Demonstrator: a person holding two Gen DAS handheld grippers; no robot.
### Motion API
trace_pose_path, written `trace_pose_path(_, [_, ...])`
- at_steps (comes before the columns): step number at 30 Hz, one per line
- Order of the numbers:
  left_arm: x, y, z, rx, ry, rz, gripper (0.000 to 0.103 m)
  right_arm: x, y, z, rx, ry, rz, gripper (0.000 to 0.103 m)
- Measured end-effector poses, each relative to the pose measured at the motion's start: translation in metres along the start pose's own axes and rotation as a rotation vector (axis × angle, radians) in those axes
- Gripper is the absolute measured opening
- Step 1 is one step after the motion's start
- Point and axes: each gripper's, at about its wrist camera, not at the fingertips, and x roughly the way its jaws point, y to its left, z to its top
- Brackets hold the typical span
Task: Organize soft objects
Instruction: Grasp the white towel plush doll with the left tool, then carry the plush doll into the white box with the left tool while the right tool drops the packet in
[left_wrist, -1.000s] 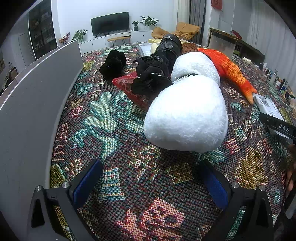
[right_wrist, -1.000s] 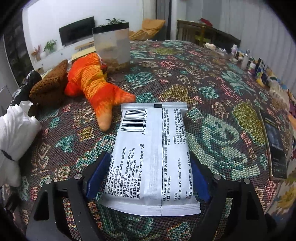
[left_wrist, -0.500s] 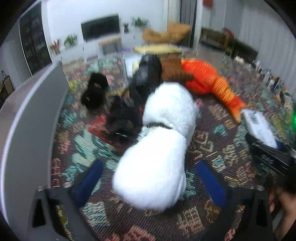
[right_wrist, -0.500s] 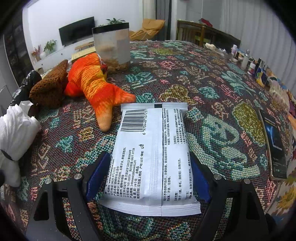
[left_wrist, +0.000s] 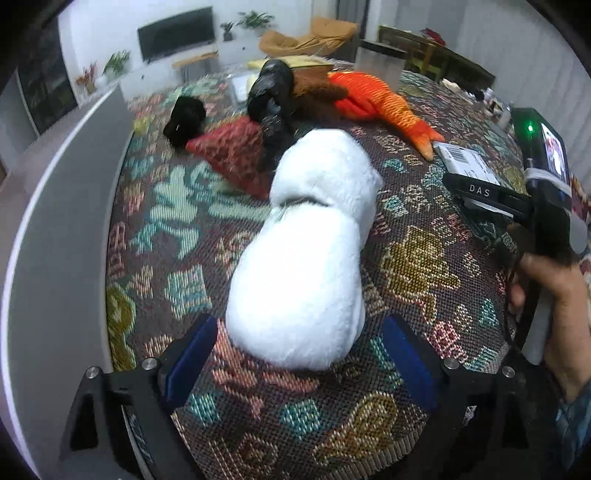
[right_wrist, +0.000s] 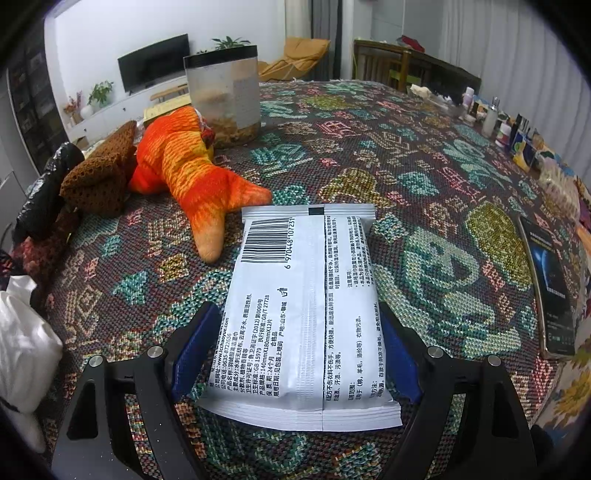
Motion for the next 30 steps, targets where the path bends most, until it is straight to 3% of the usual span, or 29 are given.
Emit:
trace_pose_path(4, [0.002,-0.012,0.019,0.059,-0.033,0.039,0.091,-0.003,-0.009,0.0,0.051,-0.011,0.077,0.088])
trace_pose_path(10, [0.026,-0.014,0.039,0.122,0.002,0.102,0.091,-0.005,-0.065,-0.002,0.337,-0.025,0.393,0.087])
trace_pose_path(13, [0.036,-0.009,0.038,0.121,0.028,0.116,0.091,-0.002,-0.076,0.001,0.361,0.017,0.459,0.087])
trace_pose_path(20, [0.038,-0.008,0.036,0.105,0.015,0.103,0.091,0.012,-0.013,0.03,-0.041,0.244,0.172,0.087])
trace_pose_path(22, [0.034,-0.009,0.036,0.11,0.005,0.106,0.09,0.016,-0.003,0.032,-0.127,0.259,0.124,0.085])
trace_pose_path(23, [0.031,-0.009,0.036,0.11,-0.002,0.11,0.076,0.016,-0.004,0.034,-0.136,0.256,0.114,0.073])
trace_pose_path(24, [0.027,-0.006,0.035,0.103,-0.007,0.098,0.049,0.017,-0.009,0.038,-0.134,0.26,0.121,0.07])
trace_pose_path(30, [0.014,0.01,0.032,-0.021,-0.01,-0.007,0.046,0.031,-0.058,0.065,-0.095,0.257,0.1,0.067])
